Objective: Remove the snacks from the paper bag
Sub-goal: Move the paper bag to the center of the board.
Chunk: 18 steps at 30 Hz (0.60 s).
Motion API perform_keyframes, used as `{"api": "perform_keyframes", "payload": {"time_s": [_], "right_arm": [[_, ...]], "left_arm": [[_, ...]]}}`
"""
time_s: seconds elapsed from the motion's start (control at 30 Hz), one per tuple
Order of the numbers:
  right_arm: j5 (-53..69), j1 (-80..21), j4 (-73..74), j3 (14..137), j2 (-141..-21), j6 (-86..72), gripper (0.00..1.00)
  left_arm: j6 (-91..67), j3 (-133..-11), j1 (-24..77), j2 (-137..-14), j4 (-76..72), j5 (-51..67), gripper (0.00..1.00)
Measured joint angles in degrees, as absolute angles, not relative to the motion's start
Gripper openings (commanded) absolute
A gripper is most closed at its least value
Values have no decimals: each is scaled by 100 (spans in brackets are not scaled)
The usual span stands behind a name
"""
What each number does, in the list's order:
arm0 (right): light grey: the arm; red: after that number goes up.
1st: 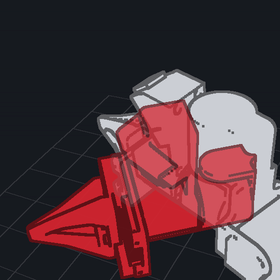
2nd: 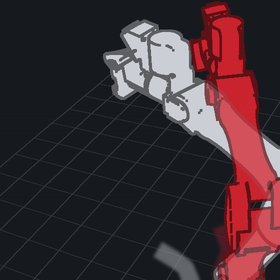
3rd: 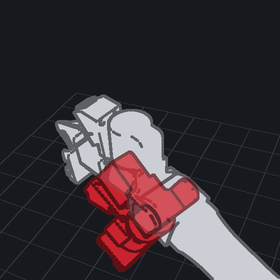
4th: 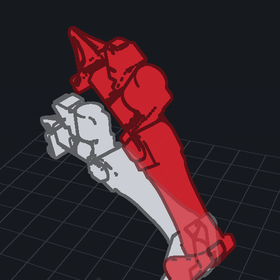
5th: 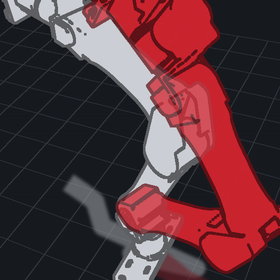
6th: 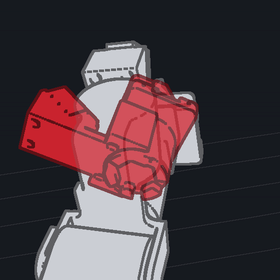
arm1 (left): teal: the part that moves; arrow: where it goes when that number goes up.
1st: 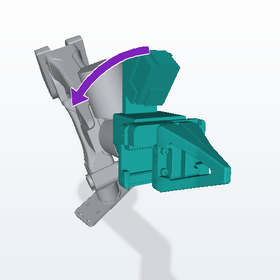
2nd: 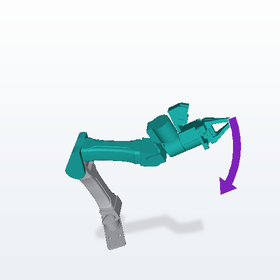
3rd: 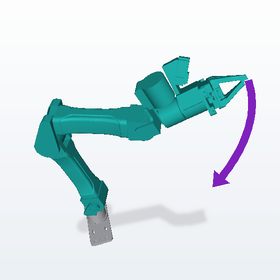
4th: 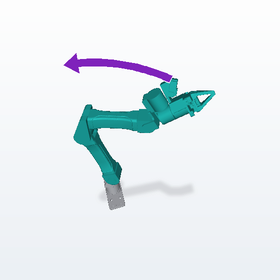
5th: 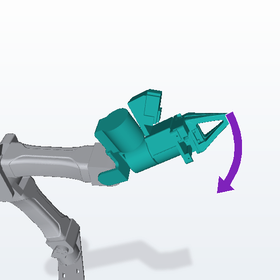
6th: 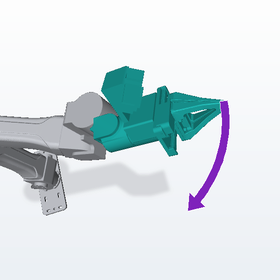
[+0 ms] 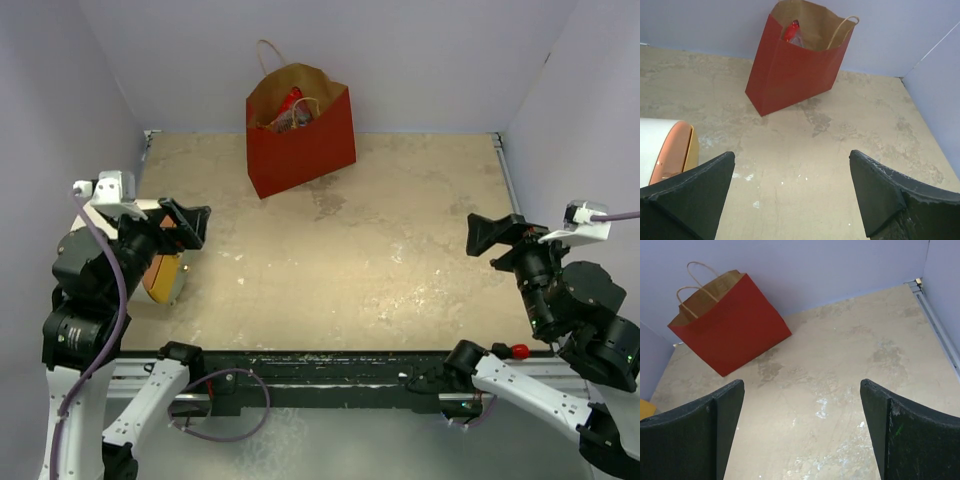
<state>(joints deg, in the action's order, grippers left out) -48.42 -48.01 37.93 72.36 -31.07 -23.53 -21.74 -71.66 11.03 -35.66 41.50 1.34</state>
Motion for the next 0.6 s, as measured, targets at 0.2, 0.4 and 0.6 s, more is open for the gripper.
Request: {"api": "perform_keyframes", "payload": {"time_s": [0.2,0.4,0.6], "right_arm": [[-4831,-4875,4071,7227,-3151,-2674,100],[-4825,-4947,4307,7227,-3334,-3006,100],[-4825,-5000,4466,7225,-3625,-3293,100]], "left_arm": [[-2200,-7168,1103,-4084,4211,99,99],[-2204,-7168,1103,-4536,4261,19,99],[-2202,-7188,1103,-4812,4322,-36,99]]}}
